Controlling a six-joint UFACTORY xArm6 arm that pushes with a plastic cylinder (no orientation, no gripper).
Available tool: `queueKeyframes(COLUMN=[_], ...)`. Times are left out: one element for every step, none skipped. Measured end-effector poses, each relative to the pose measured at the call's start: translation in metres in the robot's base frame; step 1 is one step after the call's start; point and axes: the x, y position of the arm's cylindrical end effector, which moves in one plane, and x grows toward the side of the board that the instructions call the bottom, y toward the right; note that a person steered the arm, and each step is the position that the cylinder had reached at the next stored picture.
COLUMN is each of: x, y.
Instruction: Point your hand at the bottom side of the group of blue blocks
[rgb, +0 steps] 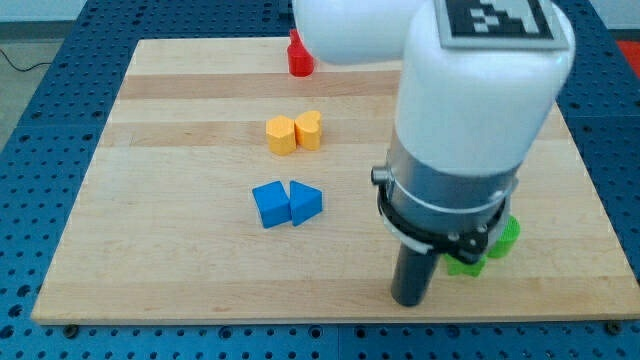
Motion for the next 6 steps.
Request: queueKeyframes(x=[-0.017, -0.044, -0.073, -0.06, -0.017, -0.036], y=[-0.03, -0.057, -0.058, -0.077, -0.137, -0.204])
